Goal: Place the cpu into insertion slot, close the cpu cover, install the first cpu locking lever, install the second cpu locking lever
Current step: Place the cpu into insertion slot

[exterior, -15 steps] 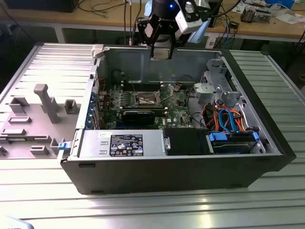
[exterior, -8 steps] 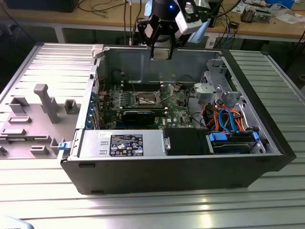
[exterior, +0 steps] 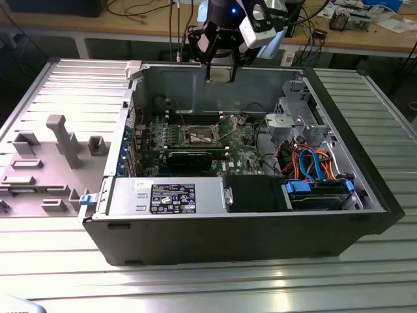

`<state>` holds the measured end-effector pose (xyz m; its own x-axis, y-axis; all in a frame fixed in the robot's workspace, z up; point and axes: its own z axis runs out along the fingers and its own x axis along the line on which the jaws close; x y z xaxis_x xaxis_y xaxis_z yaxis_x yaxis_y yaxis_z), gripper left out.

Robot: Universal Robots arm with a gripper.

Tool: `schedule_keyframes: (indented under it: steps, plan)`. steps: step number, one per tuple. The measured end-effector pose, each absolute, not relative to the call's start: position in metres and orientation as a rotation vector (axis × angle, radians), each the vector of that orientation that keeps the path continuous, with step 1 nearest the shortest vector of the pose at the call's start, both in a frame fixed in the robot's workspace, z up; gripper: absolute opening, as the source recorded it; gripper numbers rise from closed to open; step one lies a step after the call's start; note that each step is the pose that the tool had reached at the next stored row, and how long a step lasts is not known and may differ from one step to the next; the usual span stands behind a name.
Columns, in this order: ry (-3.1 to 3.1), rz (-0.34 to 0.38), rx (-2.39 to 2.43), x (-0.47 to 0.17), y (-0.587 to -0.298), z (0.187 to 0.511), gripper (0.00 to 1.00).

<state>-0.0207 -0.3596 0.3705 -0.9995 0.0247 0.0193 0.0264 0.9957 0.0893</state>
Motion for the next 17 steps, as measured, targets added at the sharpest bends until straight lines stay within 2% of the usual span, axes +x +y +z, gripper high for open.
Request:
schedule_keyframes:
  steps: [17]
  plan:
    - [-3.12, -0.14, -0.04, -0.0207, -0.3596, 0.3656, 0.55]
